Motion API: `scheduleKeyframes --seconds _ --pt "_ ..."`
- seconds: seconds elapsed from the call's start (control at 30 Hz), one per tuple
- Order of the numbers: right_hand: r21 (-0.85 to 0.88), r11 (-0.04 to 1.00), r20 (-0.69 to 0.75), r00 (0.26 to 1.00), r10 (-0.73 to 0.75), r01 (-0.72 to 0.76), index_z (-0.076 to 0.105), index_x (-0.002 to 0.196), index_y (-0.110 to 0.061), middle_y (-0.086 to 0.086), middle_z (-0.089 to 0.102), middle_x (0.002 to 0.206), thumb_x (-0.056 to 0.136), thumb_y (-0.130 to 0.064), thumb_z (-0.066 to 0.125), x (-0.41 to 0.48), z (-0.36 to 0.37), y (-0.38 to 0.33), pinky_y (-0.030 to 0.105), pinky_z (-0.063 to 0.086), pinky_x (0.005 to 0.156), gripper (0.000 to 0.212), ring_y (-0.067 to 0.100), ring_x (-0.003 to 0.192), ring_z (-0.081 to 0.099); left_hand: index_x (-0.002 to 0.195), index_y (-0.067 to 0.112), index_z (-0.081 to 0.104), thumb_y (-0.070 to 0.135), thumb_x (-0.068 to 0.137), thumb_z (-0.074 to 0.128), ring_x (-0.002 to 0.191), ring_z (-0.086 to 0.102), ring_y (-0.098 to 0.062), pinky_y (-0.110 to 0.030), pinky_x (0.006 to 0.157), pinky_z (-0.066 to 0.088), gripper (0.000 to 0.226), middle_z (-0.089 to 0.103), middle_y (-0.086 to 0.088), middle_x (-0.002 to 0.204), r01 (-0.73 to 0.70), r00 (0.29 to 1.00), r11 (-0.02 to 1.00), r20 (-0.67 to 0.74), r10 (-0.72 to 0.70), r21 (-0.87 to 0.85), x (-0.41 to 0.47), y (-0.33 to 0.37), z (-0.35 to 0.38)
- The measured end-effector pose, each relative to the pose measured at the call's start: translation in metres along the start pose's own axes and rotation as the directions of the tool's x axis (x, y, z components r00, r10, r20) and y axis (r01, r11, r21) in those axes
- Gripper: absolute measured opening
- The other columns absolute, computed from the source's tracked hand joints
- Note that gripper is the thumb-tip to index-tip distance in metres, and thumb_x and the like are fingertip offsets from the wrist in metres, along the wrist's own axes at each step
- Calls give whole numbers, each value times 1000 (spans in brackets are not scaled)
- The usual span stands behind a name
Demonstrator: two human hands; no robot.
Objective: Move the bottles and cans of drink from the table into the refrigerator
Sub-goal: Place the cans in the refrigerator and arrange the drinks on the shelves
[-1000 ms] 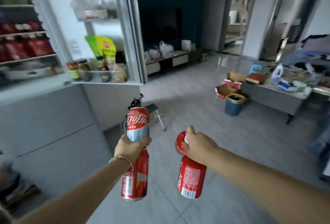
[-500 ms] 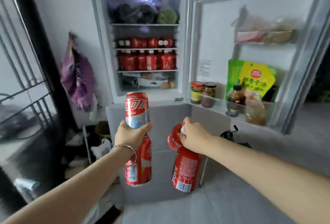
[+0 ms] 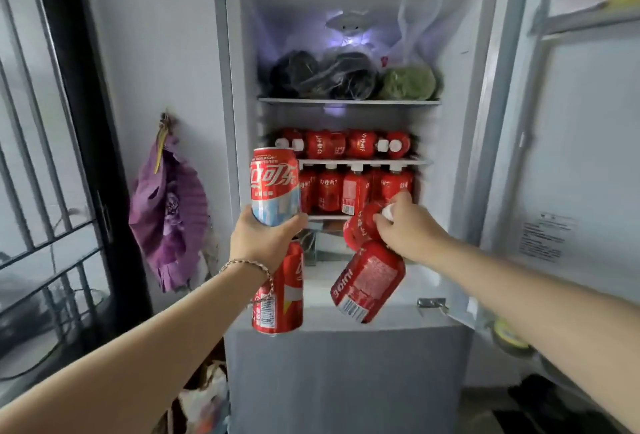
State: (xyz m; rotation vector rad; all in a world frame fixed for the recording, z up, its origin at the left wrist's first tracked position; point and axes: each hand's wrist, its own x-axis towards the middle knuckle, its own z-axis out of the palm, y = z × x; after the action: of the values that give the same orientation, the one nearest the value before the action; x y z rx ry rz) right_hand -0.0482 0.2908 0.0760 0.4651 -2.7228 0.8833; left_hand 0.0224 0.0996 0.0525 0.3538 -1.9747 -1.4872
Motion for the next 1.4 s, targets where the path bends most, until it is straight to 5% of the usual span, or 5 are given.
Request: scheduleKeyframes --seconds 0.3,0.6,0.87,1.13,1.4 --pt "489 864 -501 773 390 -118 57 112 0 16 63 106 93 -34 46 183 12 14 28 41 75 41 31 98 61 114 18 48 38 69 78 82 62 -13 -21 60 47 57 63 -1 97 -6 996 999 93 11 -47 163 -27 46" --pt "861 508 -455 439 775 -4 40 129 1 18 55 128 94 -23 43 295 8 28 40 40 101 43 32 118 54 109 18 53 31 70 78 77 59 -8 -17 57 41 48 64 2 94 -97 993 993 67 101 -64 234 -14 87" --pt "747 653 -602 541 587 124 35 128 1 27 56 119 98 -20 45 320 24 27 18 31 63 38 35 99 60 105 19 58 32 66 80 79 63 -9 -22 62 45 46 67 5 90 -99 995 991 21 102 -93 249 -15 127" --pt "915 404 -319 632 707 9 25 137 1 24 48 135 100 -19 37 389 18 -3 36 39 92 44 36 121 50 107 21 59 39 65 80 80 66 -9 -22 63 49 50 69 6 90 -112 994 991 -20 111 -77 255 -7 146" --pt "664 697 -203 833 515 -269 -5 145 9 25 36 145 98 -17 45 429 25 24 34 35 103 73 33 131 43 90 26 62 33 64 82 70 67 -5 -22 62 51 33 71 8 76 -150 987 988 -65 149 -17 257 -4 157"
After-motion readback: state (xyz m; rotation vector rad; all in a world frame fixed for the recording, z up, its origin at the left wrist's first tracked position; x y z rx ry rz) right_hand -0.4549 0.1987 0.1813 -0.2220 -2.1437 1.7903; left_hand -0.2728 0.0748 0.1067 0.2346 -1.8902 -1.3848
